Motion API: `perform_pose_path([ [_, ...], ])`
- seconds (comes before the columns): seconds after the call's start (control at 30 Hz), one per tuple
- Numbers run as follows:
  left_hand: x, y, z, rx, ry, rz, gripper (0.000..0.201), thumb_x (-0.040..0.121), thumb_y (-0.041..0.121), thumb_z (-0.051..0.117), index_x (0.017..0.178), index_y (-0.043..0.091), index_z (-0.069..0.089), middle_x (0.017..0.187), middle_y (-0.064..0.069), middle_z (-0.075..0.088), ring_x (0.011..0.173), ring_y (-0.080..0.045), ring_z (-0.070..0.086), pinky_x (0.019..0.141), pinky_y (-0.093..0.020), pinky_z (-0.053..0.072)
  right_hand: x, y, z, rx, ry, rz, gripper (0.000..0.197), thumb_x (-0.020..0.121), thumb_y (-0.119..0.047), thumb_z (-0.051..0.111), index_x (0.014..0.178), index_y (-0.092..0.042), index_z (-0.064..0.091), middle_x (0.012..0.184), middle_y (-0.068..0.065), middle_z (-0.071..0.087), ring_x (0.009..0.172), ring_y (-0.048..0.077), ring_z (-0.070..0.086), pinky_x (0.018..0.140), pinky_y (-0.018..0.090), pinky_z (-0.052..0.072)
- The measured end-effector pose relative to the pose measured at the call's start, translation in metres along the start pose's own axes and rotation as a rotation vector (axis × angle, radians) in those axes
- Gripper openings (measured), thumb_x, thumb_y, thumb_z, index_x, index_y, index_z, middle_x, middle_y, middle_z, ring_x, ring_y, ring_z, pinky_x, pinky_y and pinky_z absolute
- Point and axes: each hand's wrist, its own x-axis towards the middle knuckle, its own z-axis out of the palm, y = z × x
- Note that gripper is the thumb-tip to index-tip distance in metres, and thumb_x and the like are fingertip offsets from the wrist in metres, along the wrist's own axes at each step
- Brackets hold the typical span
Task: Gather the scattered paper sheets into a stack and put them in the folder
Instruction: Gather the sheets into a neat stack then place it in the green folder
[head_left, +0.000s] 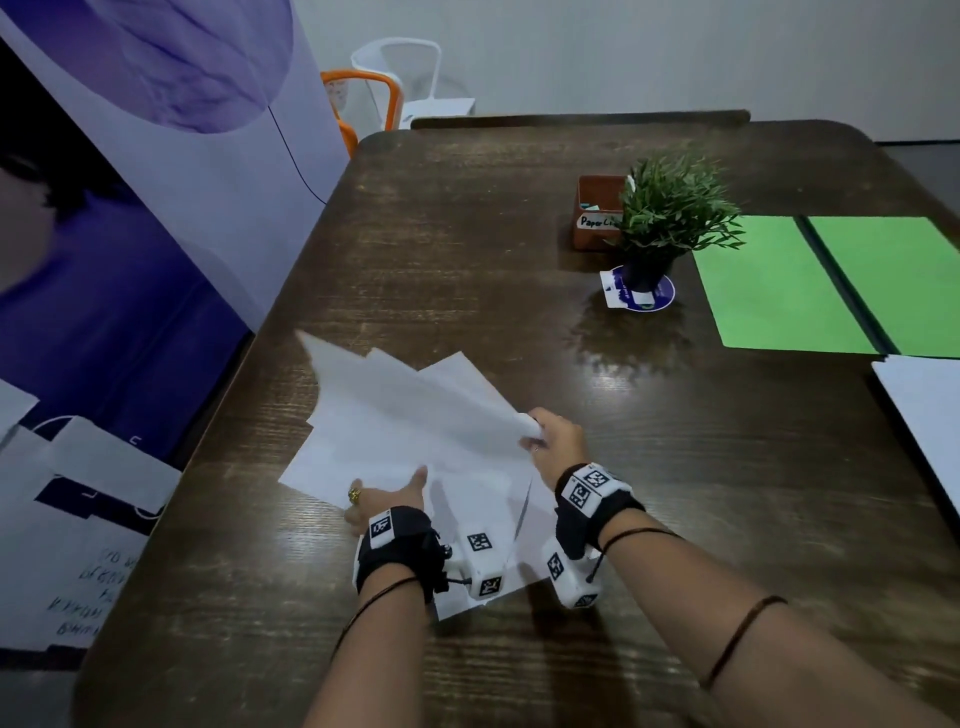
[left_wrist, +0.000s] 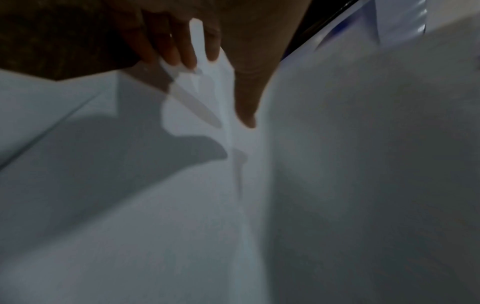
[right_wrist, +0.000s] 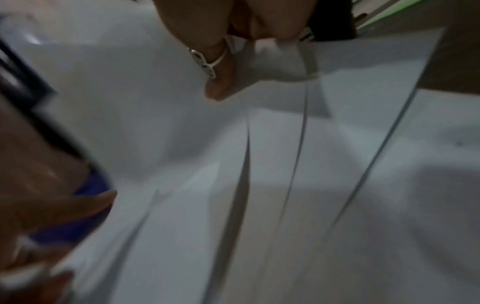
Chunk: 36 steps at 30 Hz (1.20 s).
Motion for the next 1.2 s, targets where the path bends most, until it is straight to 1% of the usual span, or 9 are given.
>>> perform_pose_path([
  [0.2,0.012,-0.008,-0.008,-0.258,0.063,0.056,0.140,0.036,0.081,0.072,0.148,0.024,0.010,0.145,-0.017,0.031,0.128,-0.042,0.040,0.100,-0.058,0.038,0.004,-0.001,-0.029,0.545,0.007,0.124,0.029,0.077,0.023,0.056,0.084,-0.003,0.064,0.073,-0.003,0.064,0.064,0.001,0.059,0.061,0.020,0.048],
  [0.33,0.002,0.003,-0.016,-0.341,-0.229,0.086,0.128,0.034,0.086,0.064,0.124,-0.003,0.043,0.090,-0.016,0.060,0.068,-0.030,0.061,0.053,-0.035,0.051,0.004,-0.002,-0.051,0.630,-0.031,0.123,0.029,0.078,0.019,0.060,0.094,-0.006,0.062,0.067,-0.017,0.070,0.066,-0.005,0.064,0.065,0.013,0.052],
  [0.4,-0.006,0.016,-0.023,-0.295,-0.322,0.188,0.094,0.054,0.070,0.071,0.105,-0.007,0.055,0.078,-0.012,0.054,0.058,-0.022,0.052,0.051,-0.026,0.042,0.000,-0.005,-0.061,0.653,-0.055,0.143,0.033,0.077,0.018,0.062,0.103,-0.002,0.061,0.070,-0.014,0.071,0.068,-0.003,0.066,0.064,0.014,0.052],
  [0.5,-0.016,0.035,-0.030,-0.318,-0.300,0.391,0.047,0.081,0.028,0.072,0.107,-0.007,0.056,0.097,-0.017,0.062,0.083,-0.025,0.060,0.071,-0.025,0.049,-0.005,-0.013,-0.084,0.592,-0.135,0.124,0.036,0.073,0.016,0.067,0.104,-0.001,0.060,0.078,-0.009,0.071,0.067,-0.003,0.066,0.061,0.012,0.051],
  [0.67,-0.038,0.059,-0.041,-0.423,-0.377,0.605,0.039,0.072,0.001,0.076,0.108,-0.002,0.060,0.094,-0.007,0.066,0.092,-0.019,0.063,0.088,-0.034,0.051,-0.005,-0.031,-0.109,0.450,-0.156,0.040,0.027,0.077,0.004,0.070,0.100,-0.008,0.062,0.097,0.003,0.067,0.070,-0.007,0.064,0.064,0.007,0.049],
  [0.83,-0.065,0.082,-0.043,-0.501,-0.390,0.764,0.028,0.083,0.001,0.067,0.109,-0.007,0.059,0.090,-0.006,0.067,0.065,0.011,0.059,0.058,-0.008,0.047,-0.002,-0.050,-0.118,0.459,0.084,-0.089,0.024,0.074,0.001,0.074,0.094,0.010,0.065,0.092,0.011,0.071,0.071,-0.005,0.065,0.076,0.016,0.053],
  [0.93,-0.067,0.096,-0.045,-0.525,-0.330,0.853,0.012,0.081,-0.008,0.065,0.085,0.003,0.064,0.067,0.009,0.067,0.060,0.010,0.060,0.060,-0.011,0.047,-0.003,-0.064,-0.137,0.483,0.064,-0.157,0.026,0.070,-0.003,0.077,0.093,-0.002,0.065,0.075,-0.014,0.072,0.072,-0.007,0.065,0.071,0.013,0.050],
  [1.07,-0.076,0.101,-0.045,-0.531,-0.390,0.897,0.026,0.073,-0.012,0.070,0.091,0.004,0.062,0.063,0.017,0.068,0.063,0.008,0.064,0.058,-0.009,0.049,-0.007,-0.070,-0.153,0.412,-0.047,-0.179,0.072,0.049,-0.047,0.083,0.111,-0.019,0.058,0.109,-0.008,0.068,0.101,0.002,0.063,0.085,0.018,0.049],
  [1.2,-0.088,0.101,-0.027,-0.536,-0.372,0.843,0.014,0.076,0.003,0.075,0.085,0.008,0.065,0.076,0.001,0.071,0.066,-0.006,0.068,0.063,-0.028,0.055,-0.009,-0.067,-0.131,0.498,-0.001,-0.162,0.042,0.069,-0.020,0.077,0.106,-0.021,0.056,0.111,-0.002,0.065,0.096,0.005,0.063,0.088,0.024,0.052],
])
